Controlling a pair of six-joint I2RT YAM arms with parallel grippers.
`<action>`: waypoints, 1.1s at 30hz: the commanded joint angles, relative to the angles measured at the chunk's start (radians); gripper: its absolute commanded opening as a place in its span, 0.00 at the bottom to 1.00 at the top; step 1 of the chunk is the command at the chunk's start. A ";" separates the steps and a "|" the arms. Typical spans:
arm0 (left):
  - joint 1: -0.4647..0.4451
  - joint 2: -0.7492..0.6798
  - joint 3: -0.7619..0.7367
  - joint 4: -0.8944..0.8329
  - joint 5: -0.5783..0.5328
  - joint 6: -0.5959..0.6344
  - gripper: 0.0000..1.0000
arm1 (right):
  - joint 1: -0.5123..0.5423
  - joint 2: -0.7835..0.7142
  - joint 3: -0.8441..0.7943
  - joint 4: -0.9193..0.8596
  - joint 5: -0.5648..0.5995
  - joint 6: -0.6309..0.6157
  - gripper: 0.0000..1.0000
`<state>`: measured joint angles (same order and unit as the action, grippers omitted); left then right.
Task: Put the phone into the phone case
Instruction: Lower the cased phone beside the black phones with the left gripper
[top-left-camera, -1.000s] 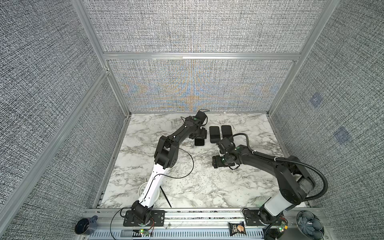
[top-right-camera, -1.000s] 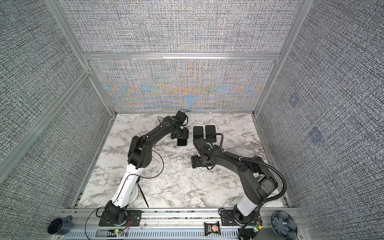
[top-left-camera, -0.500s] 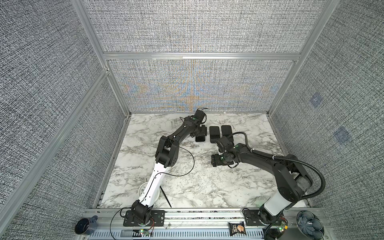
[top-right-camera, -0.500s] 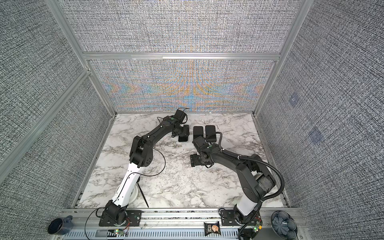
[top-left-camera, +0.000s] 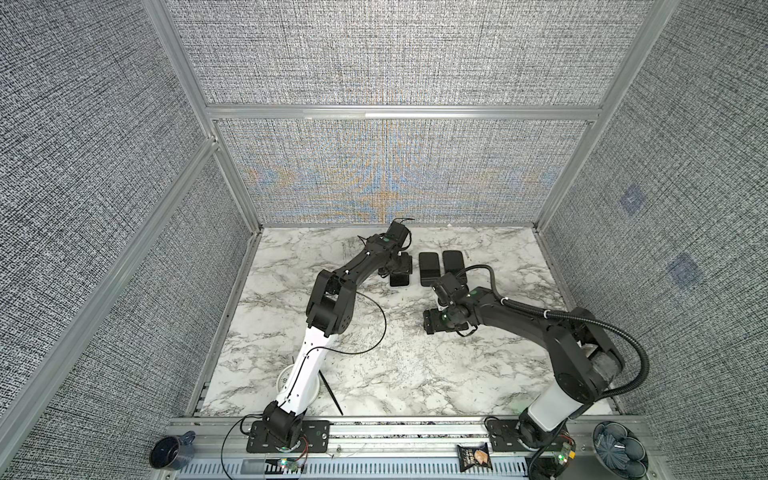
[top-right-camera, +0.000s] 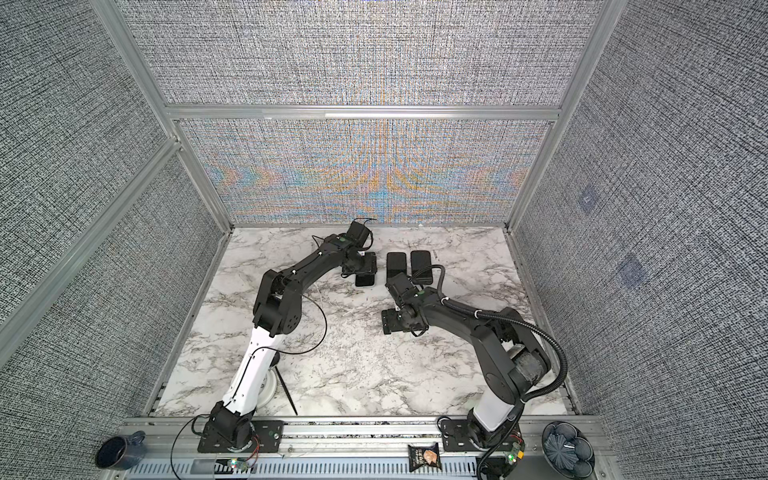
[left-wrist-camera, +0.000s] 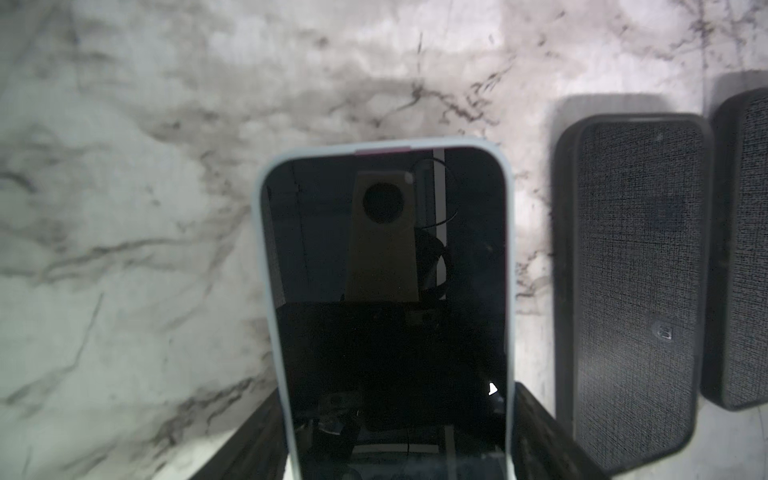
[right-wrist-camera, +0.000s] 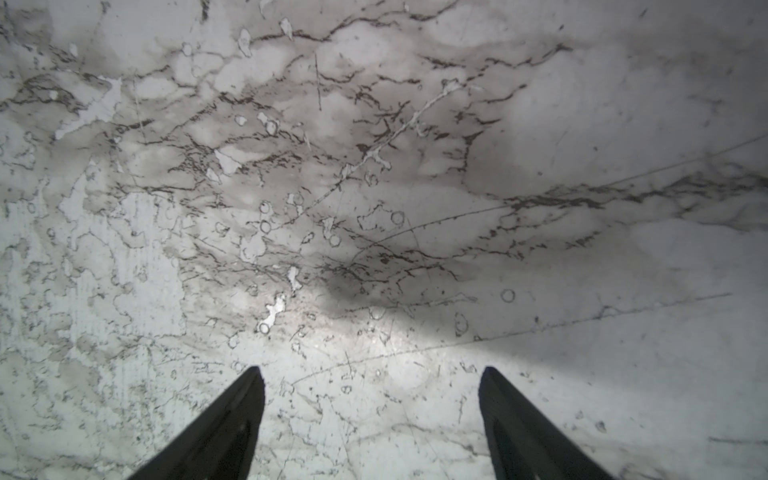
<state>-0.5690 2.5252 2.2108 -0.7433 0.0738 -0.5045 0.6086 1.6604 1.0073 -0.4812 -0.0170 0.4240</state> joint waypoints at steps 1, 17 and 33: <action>-0.007 -0.013 -0.026 -0.033 0.009 -0.034 0.72 | 0.000 -0.001 -0.004 0.000 -0.004 0.001 0.84; -0.011 0.018 -0.012 -0.011 0.024 -0.043 0.87 | 0.000 -0.007 -0.005 0.000 -0.009 0.001 0.84; -0.011 -0.002 -0.026 -0.004 0.091 -0.089 0.88 | 0.000 -0.004 -0.006 0.003 -0.012 0.002 0.84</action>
<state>-0.5781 2.5198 2.1941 -0.7025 0.1032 -0.5671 0.6083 1.6592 1.0023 -0.4808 -0.0280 0.4244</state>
